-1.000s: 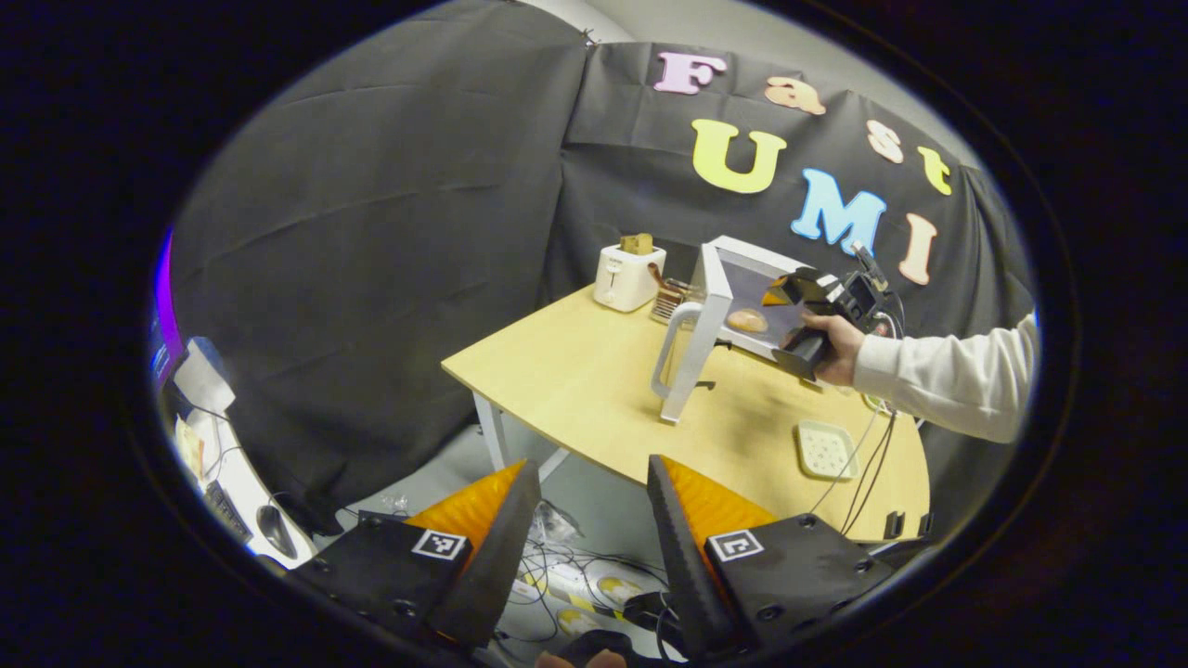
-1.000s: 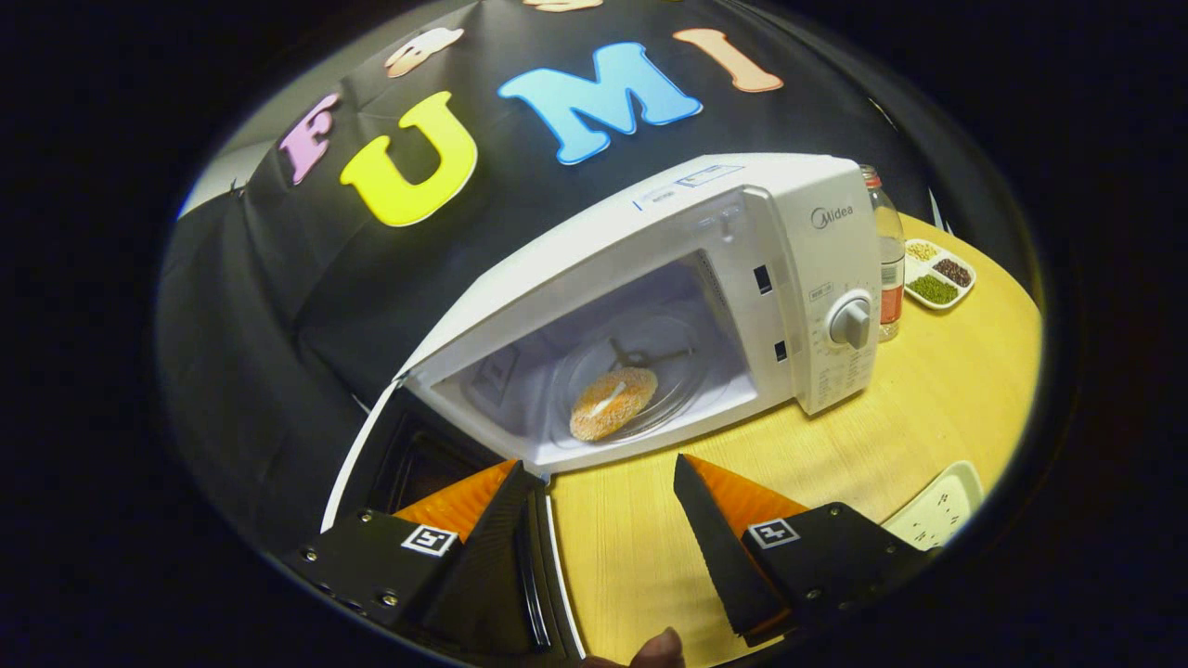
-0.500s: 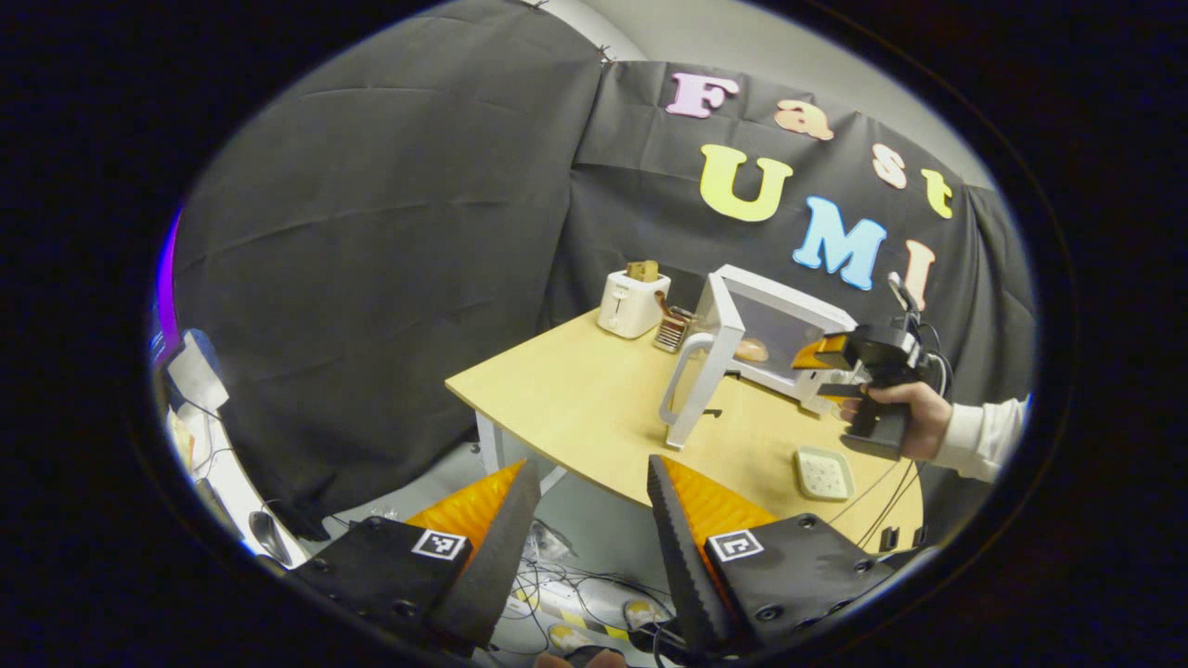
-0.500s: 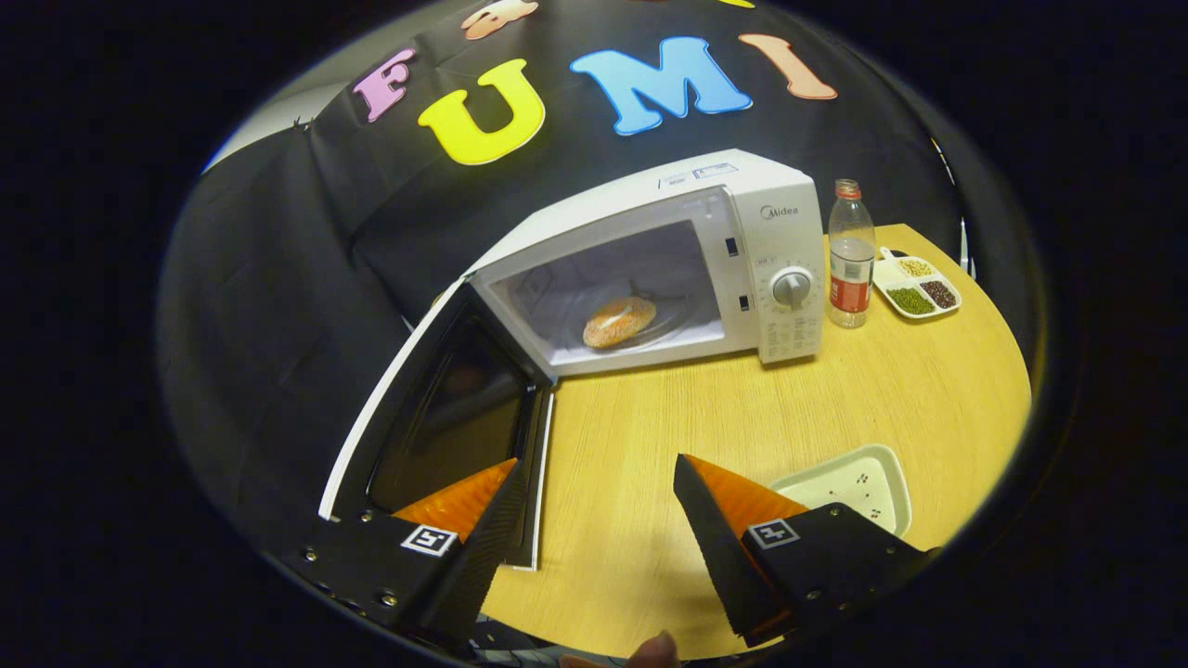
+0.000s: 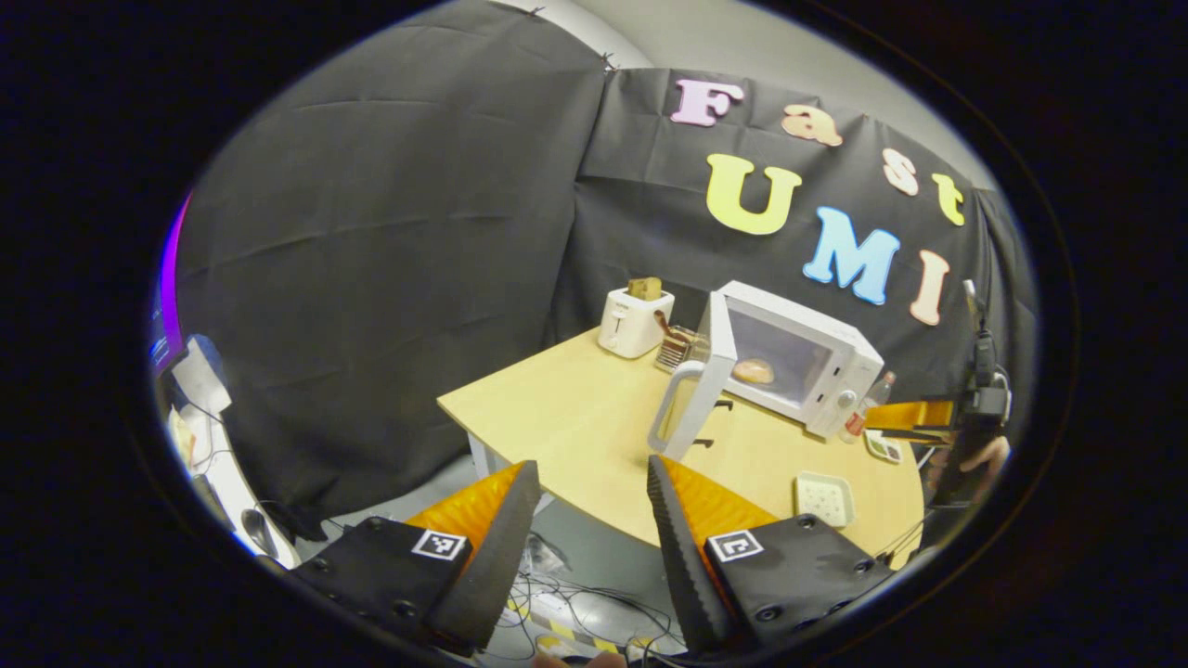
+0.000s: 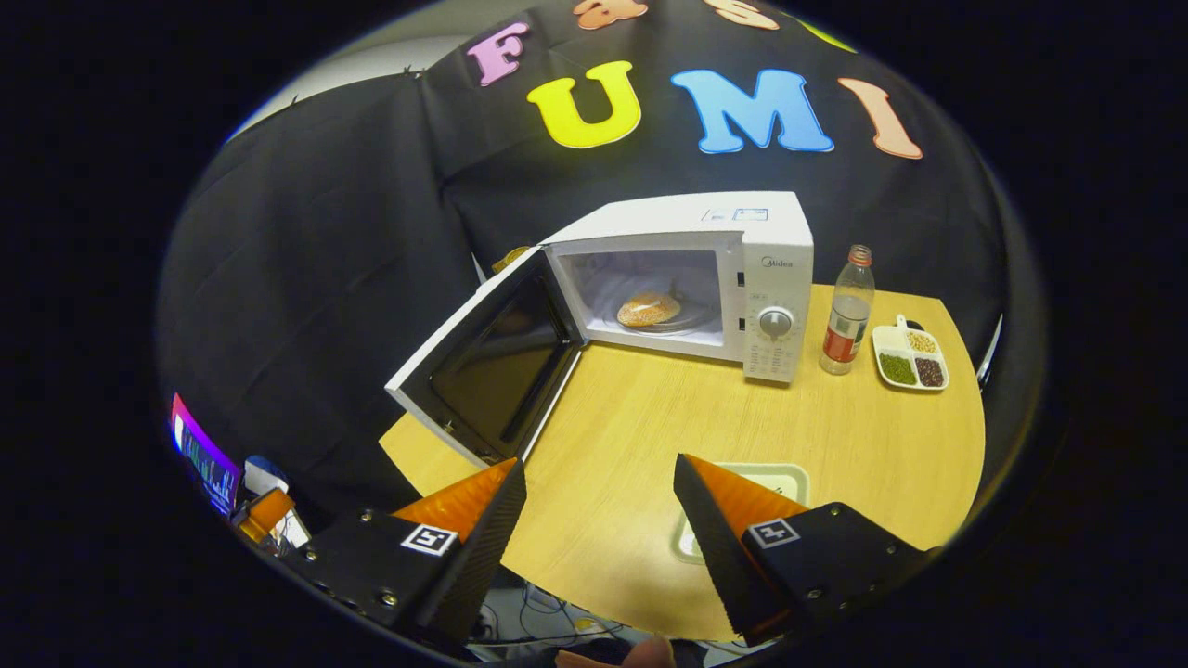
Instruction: Open the microwave oven with the left hand, put the food in, and close the microwave oven.
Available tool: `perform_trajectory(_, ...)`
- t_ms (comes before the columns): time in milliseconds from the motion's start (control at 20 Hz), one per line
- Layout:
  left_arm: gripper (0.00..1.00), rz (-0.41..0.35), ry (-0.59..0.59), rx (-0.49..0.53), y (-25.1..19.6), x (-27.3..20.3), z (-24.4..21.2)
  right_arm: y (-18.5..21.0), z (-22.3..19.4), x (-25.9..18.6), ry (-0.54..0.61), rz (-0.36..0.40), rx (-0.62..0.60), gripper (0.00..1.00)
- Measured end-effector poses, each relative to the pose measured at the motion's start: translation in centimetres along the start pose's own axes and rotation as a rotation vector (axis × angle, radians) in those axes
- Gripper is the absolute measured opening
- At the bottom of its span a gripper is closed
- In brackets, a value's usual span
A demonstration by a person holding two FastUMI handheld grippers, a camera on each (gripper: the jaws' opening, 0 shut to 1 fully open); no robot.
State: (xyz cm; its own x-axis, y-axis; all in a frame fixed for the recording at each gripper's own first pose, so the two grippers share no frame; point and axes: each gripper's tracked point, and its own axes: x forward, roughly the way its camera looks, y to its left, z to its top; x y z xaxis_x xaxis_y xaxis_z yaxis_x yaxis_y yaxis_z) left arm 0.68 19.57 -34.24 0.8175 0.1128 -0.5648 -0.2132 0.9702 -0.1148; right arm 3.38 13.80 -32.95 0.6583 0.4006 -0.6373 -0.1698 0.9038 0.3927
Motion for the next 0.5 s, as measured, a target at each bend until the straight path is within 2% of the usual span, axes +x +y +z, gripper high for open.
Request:
perform_trajectory(50,0.75,0.001,-0.020,-0.003,-0.6,0.6,0.7,0.2,0.3,-0.5,-0.002,0.032,0.012,0.98)
perform_trajectory(200,0.85,0.006,-0.043,-0.032,-1.5,3.5,2.4,0.3,1.5,-1.4,0.000,0.043,0.071,0.98)
perform_trajectory(250,0.80,-0.015,-0.066,-0.038,-1.9,4.6,3.5,0.7,2.1,-1.5,-0.004,0.048,0.092,0.98)
perform_trajectory(300,0.75,-0.032,-0.087,-0.037,-2.1,5.8,4.6,1.0,2.4,-1.3,0.000,0.040,0.109,0.98)
perform_trajectory(400,0.80,-0.042,-0.087,-0.020,-1.5,9.1,5.3,1.3,2.4,-0.4,0.039,0.002,0.150,0.98)
perform_trajectory(500,0.80,-0.071,-0.084,-0.006,-1.2,12.2,5.9,2.7,3.0,0.6,0.052,0.000,0.198,0.98)
